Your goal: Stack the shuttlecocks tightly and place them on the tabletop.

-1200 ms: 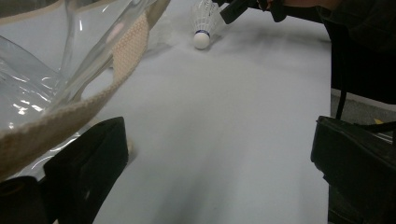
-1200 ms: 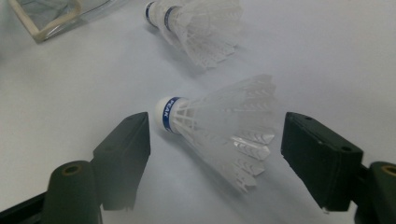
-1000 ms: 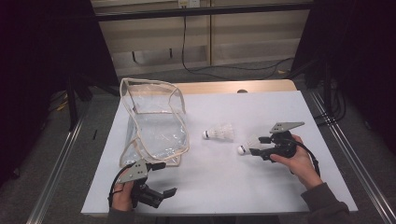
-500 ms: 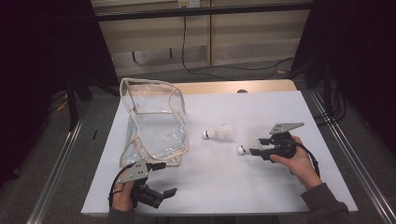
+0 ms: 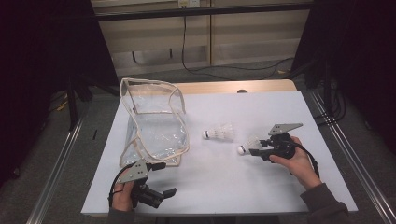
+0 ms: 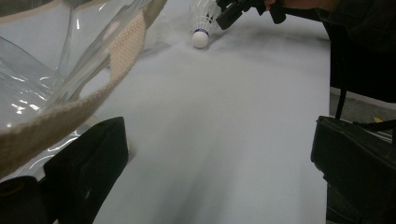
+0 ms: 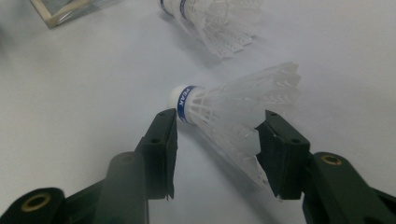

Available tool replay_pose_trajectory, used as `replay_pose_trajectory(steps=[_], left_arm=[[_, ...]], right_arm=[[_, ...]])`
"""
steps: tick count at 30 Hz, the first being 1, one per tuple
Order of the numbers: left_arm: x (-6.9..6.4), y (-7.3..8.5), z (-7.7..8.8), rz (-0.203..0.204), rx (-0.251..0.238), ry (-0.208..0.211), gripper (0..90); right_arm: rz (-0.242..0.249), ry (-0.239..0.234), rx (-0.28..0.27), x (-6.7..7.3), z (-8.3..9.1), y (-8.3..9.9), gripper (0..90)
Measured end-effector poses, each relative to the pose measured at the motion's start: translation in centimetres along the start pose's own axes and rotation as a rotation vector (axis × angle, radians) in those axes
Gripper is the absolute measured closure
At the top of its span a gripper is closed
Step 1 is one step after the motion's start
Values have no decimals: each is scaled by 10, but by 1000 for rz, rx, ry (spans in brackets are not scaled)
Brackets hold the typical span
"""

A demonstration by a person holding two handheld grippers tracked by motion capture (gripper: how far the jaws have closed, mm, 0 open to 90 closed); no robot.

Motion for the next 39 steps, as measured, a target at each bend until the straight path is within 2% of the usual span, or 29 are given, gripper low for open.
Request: replay_pose_trajectory(steps=[39], left_arm=[[1, 1, 0, -1, 7, 0, 41]], right_arm=[[41, -41, 47, 8, -7, 6, 757]])
Point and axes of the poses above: each handheld gripper's, and its own axes: z roughly backward along the jaws, y roughly out of its underside, x roughly to its left, the point moved 7 cm from there along -z, roughly forward along the jaws, and after that the axes turned 6 degrees about -x, right-handed, at the moved point
